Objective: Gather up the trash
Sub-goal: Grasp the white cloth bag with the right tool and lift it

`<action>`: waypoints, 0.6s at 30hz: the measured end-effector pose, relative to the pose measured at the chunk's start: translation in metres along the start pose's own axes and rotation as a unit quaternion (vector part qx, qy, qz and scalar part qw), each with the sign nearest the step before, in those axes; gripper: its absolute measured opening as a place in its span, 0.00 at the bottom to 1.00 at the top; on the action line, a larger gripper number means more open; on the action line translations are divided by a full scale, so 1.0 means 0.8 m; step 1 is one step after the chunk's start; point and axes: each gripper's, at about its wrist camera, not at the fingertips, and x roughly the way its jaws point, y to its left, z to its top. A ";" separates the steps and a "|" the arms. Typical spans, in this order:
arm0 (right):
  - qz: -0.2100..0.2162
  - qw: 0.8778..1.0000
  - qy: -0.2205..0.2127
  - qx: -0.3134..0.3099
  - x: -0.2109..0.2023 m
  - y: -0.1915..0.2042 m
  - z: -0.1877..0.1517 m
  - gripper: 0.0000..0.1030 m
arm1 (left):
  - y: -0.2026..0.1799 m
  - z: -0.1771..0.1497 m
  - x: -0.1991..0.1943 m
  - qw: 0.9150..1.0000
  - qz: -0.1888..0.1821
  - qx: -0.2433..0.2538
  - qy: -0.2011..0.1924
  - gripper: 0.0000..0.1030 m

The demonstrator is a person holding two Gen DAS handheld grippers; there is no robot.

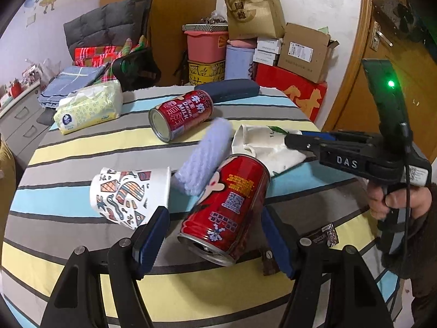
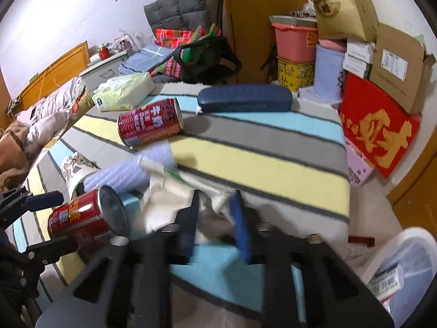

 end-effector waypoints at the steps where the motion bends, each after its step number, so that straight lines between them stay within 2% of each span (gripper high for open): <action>1: 0.000 1.000 0.000 0.001 0.001 0.000 0.002 0.20 | 0.000 -0.001 0.002 1.000 -0.001 -0.001 0.002 0.68; 5: -0.023 1.000 -0.002 0.005 -0.010 0.001 -0.008 0.20 | -0.001 -0.004 0.003 1.000 0.002 -0.006 0.005 0.68; 11: -0.091 0.993 -0.004 0.072 -0.034 -0.019 -0.027 0.20 | -0.007 -0.004 0.002 1.000 0.002 -0.010 0.001 0.67; 14: -0.125 0.989 -0.002 0.083 -0.044 -0.022 -0.037 0.20 | -0.007 -0.002 0.001 1.000 0.001 -0.023 -0.001 0.67; 18: -0.110 0.990 0.002 0.091 -0.053 -0.019 -0.051 0.20 | -0.009 -0.004 0.000 1.000 -0.002 -0.027 -0.002 0.67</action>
